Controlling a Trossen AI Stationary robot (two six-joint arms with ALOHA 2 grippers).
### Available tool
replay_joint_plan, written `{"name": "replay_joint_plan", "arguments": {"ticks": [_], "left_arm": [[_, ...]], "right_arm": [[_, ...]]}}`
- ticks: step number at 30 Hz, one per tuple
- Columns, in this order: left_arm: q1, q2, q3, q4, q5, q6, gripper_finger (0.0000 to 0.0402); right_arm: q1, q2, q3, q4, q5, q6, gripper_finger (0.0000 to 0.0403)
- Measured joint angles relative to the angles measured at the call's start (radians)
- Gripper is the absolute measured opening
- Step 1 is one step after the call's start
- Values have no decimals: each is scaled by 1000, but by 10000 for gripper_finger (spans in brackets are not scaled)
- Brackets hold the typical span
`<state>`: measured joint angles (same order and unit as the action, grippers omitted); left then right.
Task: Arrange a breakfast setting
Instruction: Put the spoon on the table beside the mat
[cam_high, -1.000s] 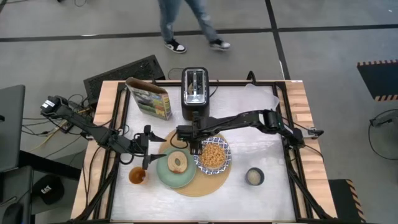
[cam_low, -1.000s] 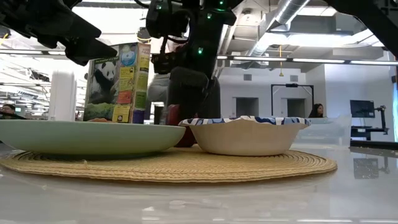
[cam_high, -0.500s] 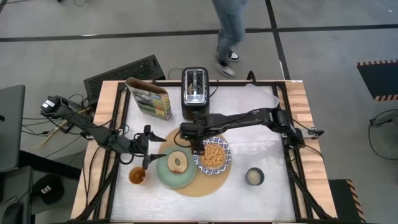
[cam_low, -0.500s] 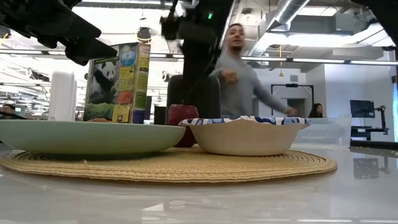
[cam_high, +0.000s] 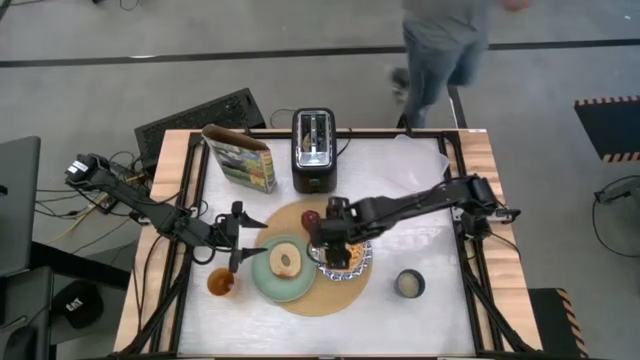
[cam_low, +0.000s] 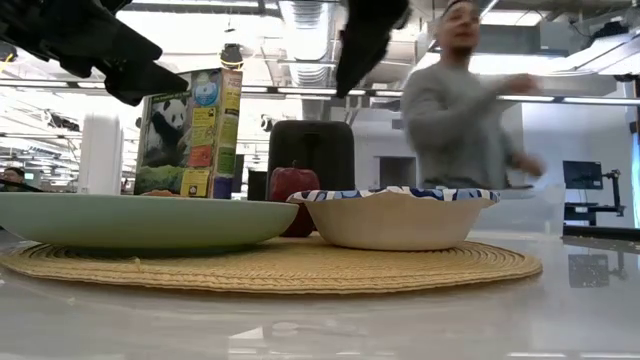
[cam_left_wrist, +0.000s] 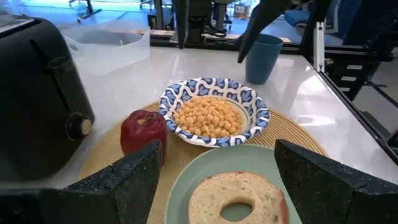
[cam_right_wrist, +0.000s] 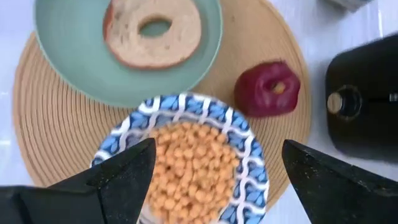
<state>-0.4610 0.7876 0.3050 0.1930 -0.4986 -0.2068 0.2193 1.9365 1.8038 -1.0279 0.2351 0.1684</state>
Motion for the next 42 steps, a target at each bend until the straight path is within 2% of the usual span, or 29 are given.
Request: {"name": "replay_joint_plan", "arguments": {"ticks": [7,12,16,22,31,38,42], "left_arm": [[0,0,0,7,30,-24,295],[-1,0,12,23,41,-28,295],[-18,7,82,-75,31,-56,295],[-79,83,212,-274,-55,-140,295],[-213,235,477,-666,-83,-396,295],[-336,328,644,-1042,-51,-778,295],[-398,354,685,-1172,-1,-977,295]], "right_arm": [[76,-99,-190,96,44,91,355],[119,-159,-307,154,114,147,348],[142,-190,-383,187,140,193,345],[175,-206,-460,217,182,260,345],[229,-206,-518,222,217,352,345],[268,-206,-520,225,245,385,345],[280,-206,-520,225,279,384,345]]}}
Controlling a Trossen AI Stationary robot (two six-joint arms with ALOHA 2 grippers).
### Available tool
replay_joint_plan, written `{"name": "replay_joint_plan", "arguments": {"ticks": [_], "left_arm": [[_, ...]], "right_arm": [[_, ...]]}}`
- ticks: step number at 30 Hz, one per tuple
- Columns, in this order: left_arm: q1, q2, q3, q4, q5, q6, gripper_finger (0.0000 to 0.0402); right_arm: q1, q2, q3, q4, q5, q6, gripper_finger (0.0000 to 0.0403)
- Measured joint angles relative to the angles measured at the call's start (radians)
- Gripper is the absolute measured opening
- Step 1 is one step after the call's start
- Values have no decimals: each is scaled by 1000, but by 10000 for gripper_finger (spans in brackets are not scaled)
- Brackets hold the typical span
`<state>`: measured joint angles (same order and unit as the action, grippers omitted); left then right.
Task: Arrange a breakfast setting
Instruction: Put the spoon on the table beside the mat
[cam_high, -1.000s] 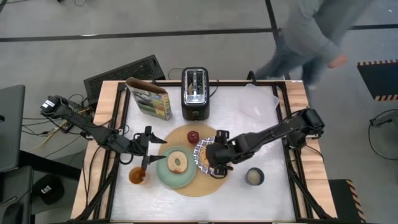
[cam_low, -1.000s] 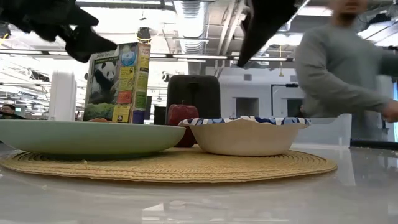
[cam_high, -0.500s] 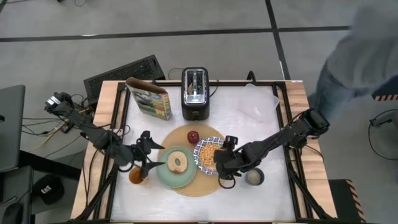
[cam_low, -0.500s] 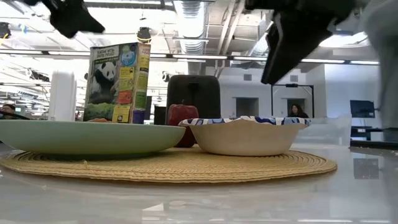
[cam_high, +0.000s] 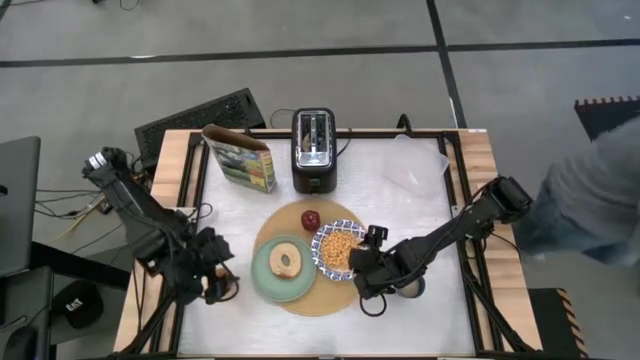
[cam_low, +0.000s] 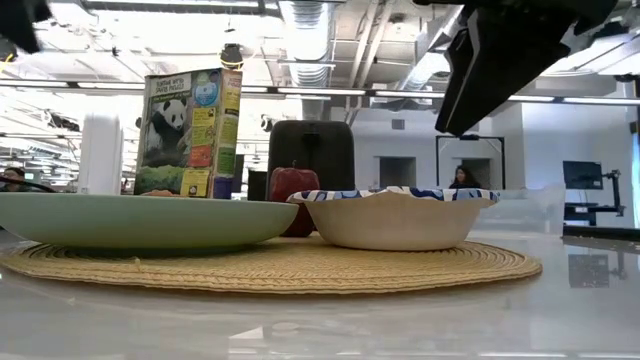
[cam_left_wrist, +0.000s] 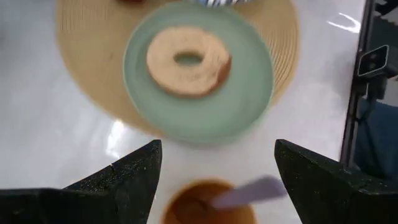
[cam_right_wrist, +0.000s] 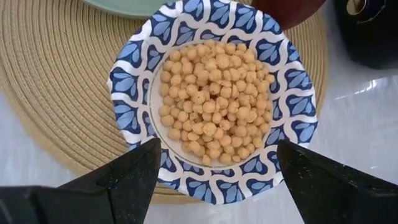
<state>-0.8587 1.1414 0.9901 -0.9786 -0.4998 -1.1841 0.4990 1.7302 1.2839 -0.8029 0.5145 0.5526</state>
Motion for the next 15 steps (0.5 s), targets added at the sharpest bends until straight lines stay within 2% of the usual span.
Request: {"name": "replay_joint_plan", "arguments": {"ticks": [4,9,15], "left_arm": [[-60,23,3,3,37,-98,295],[-129,63,3,4,41,-140,295],[-177,159,3,-2,-35,-135,295]], "right_arm": [[-1,0,0,3,9,0,345],[-1,0,0,5,11,5,345],[-2,0,0,12,11,8,345]]}}
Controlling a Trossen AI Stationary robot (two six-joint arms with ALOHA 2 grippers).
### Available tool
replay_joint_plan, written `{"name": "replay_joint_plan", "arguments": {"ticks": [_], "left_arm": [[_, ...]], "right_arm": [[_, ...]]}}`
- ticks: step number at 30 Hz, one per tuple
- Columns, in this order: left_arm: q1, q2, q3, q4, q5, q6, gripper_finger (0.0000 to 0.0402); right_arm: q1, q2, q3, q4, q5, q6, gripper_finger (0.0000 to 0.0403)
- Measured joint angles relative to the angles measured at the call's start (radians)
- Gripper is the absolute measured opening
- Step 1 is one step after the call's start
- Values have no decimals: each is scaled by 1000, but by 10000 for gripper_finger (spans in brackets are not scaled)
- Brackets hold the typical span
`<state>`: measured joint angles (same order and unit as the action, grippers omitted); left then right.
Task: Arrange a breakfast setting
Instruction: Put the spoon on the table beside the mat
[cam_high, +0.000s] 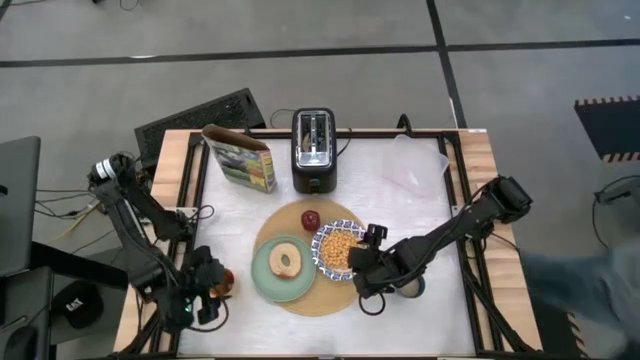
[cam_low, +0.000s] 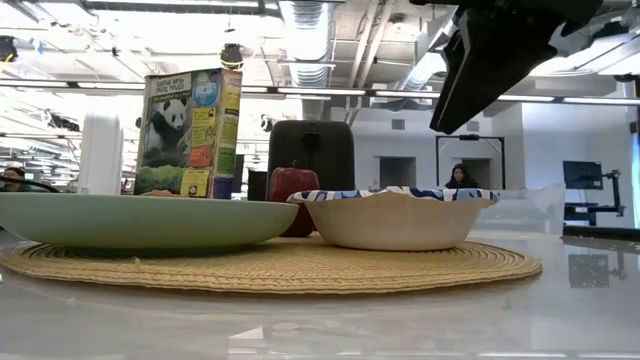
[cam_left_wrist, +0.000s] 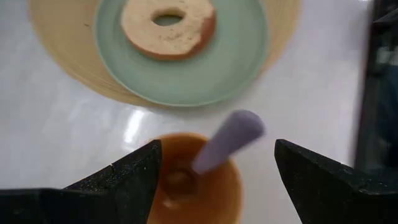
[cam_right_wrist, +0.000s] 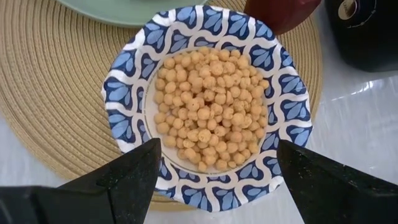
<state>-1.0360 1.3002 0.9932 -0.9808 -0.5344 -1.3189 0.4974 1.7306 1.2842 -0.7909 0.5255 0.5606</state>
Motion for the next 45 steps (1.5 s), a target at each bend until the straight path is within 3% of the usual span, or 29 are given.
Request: {"name": "replay_joint_plan", "arguments": {"ticks": [6,10,21,27,38,45], "left_arm": [[6,109,0,-31,-56,5,293],[16,146,0,-35,-56,1,270],[14,151,0,-32,-54,-9,93],[14,151,0,-32,-54,-3,21],[14,150,2,-39,-54,-2,25],[-11,150,111,-189,-90,-2,17]], "right_arm": [[-2,0,0,16,12,0,345],[-2,0,0,17,14,5,345],[-2,0,0,22,19,34,345],[-2,1,0,22,22,34,345],[-2,1,0,22,22,36,345],[-2,1,0,22,22,36,345]]}}
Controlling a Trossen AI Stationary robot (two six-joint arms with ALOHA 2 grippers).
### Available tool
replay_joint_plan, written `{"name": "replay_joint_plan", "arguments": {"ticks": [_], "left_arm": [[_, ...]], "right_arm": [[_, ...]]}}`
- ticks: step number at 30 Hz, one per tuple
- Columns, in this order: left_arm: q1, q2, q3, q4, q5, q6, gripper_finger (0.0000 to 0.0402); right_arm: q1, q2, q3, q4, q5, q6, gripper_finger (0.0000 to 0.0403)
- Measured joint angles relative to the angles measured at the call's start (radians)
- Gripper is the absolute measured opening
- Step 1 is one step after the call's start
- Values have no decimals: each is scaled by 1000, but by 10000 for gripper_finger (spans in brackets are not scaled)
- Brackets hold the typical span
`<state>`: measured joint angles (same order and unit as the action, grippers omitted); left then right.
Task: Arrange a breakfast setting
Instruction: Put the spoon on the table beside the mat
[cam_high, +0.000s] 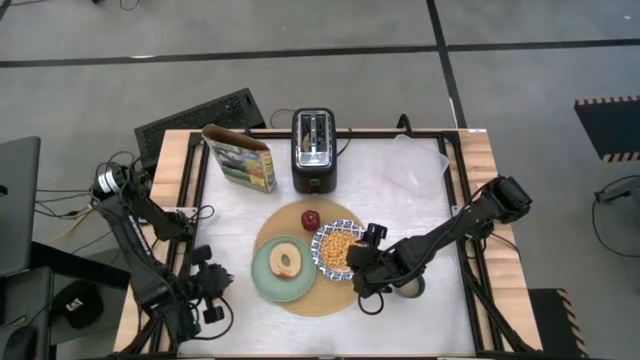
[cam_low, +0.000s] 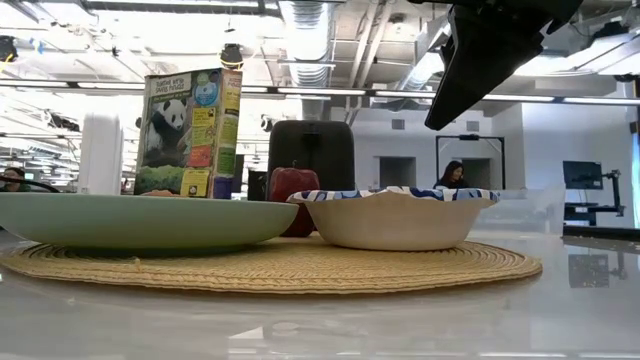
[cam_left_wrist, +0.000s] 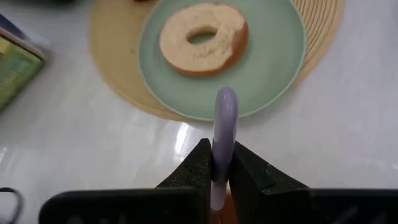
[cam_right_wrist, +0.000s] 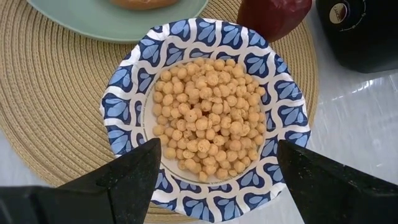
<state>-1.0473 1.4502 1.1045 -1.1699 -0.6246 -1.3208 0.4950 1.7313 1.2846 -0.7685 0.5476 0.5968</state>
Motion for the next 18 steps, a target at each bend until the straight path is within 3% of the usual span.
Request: {"name": "replay_joint_plan", "arguments": {"ticks": [18], "left_arm": [[-15,0,236,-330,-105,-15,20]], "right_arm": [[0,0,1,-2,-5,-4,345]]}}
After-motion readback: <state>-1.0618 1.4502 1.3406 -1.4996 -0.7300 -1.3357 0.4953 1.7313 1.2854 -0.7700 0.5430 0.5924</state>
